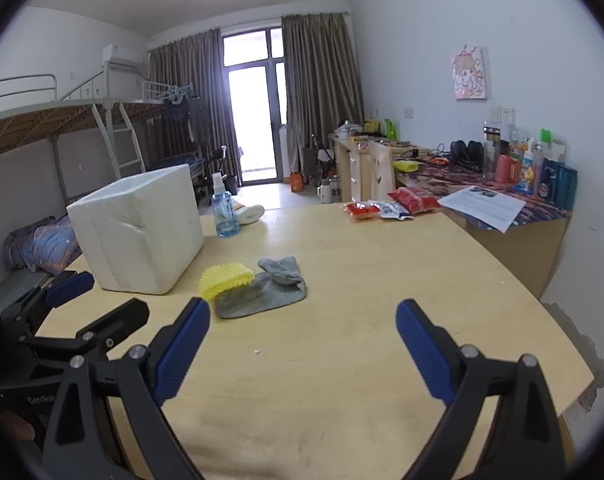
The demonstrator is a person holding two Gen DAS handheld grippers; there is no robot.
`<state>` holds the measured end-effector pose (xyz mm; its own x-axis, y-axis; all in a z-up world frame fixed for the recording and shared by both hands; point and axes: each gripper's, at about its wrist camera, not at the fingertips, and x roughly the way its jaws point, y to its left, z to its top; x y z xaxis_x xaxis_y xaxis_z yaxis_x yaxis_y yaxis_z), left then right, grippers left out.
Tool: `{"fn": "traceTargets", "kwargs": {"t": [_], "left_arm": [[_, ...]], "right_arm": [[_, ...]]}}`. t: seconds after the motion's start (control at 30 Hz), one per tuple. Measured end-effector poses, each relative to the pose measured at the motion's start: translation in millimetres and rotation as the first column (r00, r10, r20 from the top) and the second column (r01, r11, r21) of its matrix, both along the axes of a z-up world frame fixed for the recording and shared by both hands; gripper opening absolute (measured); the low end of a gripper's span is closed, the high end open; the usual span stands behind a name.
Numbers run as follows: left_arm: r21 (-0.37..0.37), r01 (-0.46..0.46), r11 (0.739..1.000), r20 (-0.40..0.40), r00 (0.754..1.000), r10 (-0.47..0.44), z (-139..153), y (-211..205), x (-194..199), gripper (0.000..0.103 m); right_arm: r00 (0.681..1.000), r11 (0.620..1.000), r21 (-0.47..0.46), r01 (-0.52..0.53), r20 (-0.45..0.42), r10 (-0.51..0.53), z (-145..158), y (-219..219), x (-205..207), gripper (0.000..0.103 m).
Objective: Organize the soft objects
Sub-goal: 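Reach the left tool to the yellow foam net on the grey sock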
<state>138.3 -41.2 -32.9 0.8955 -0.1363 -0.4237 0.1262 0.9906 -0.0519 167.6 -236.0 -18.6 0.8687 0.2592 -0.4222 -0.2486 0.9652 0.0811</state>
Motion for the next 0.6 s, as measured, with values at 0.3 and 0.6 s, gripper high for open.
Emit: {"fn": "traceTargets", "kwargs": {"t": [0.3, 0.6], "left_arm": [[-0.014, 0.005, 1.000, -0.087, 0.996, -0.006, -9, -6, 48, 0.103], [0.037, -0.025, 0.999, -0.166, 0.986, 0.031, -15, -14, 89, 0.103]], "right_arm": [[0.999, 1.000, -0.002, -0.006, -0.050, 0.006, -1, -5, 34, 0.096], [0.995, 0.999, 0.014, -0.029, -0.091, 0.030, -3, -10, 58, 0.096]]}}
